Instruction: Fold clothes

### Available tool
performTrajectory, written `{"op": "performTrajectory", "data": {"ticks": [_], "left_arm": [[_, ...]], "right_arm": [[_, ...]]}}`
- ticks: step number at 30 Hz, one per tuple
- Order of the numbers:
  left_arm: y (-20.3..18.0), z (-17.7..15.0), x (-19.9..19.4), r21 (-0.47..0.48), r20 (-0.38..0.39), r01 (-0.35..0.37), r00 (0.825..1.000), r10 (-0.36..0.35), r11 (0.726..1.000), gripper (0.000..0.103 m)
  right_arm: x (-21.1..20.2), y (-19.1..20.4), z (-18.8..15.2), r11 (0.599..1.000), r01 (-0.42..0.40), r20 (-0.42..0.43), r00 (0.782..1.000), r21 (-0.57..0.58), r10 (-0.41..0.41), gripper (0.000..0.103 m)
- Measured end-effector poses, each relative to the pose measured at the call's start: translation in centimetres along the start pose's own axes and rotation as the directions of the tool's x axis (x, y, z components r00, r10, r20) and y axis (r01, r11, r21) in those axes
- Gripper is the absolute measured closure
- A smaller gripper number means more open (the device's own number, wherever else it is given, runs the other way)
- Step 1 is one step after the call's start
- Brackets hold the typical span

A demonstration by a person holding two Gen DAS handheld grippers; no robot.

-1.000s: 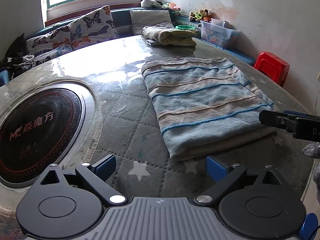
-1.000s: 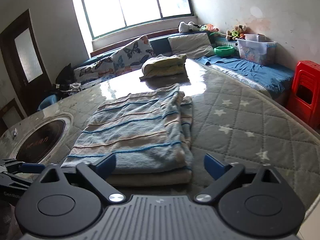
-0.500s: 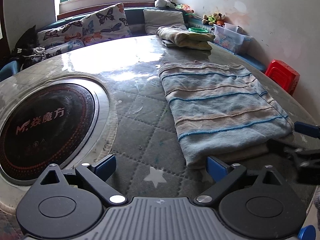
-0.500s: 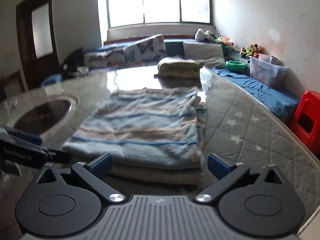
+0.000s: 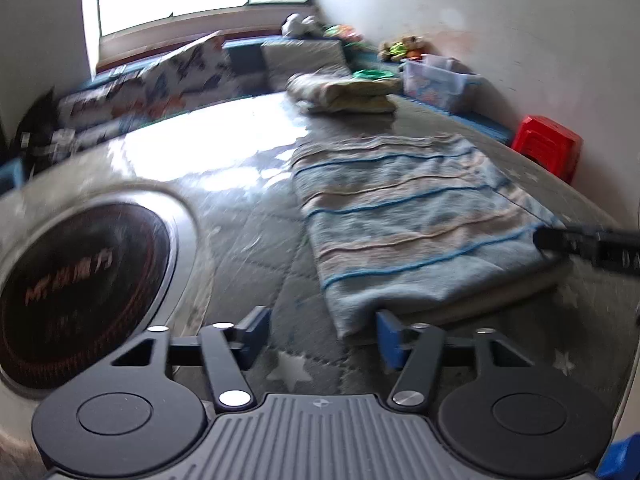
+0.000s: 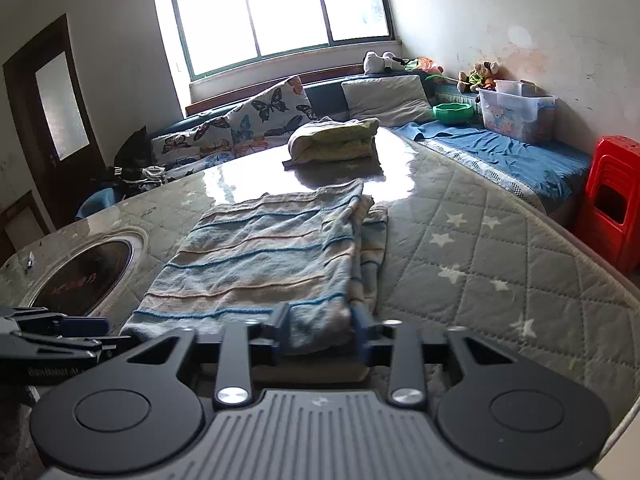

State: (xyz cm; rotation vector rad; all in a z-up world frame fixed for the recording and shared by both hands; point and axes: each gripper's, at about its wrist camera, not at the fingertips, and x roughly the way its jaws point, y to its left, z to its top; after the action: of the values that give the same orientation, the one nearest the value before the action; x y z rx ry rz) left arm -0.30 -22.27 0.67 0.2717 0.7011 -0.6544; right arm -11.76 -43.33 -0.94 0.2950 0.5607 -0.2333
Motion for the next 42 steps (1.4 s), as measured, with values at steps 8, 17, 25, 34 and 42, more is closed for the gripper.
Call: {"op": "performTrajectory", "data": {"ticks": [8,17,25,34,42], "left_arm": [[-0.3,0.1,-0.4,0.024,0.033,0.023,0.999,-0.024,0.999,0.091],[1.0,0.7,-0.6,-0.04,0.013,-0.002,1.0,0.002,0.999,0.088],[-0.4,2.6,-2.5,-0.033,0.075,0.026,0.997,-0.024,0.999,0.088],[-6.4,4.8,0.5,0.22,0.079,0.269,0.953,-0.292,0.938,0.087],[-9.3,3.6,3.5,0.297,0.011,0.402,0.905,-0.424,0.866,0.089]], "right_arm": [[-1.6,0.0,0.8,0.997,-0.07,0.028,0.997,0.03,0.069,0.093],[-1.4,-1.1,-0.4,0.994,-0.102,-0.061,0.993,0.034,0.104,0.086],[0.1,-1.9,4.3,0.992,-0.121,-0.011,0.993,-0.041,0.121,0.086],[4.2,-1.1,5.8,0.973,-0.207,-0.108,0.974,-0.099,0.197,0.085],[8.1,-1.9,6.4,0.971,-0.198,-0.188,0.967,-0.131,0.172,0.086]]}}
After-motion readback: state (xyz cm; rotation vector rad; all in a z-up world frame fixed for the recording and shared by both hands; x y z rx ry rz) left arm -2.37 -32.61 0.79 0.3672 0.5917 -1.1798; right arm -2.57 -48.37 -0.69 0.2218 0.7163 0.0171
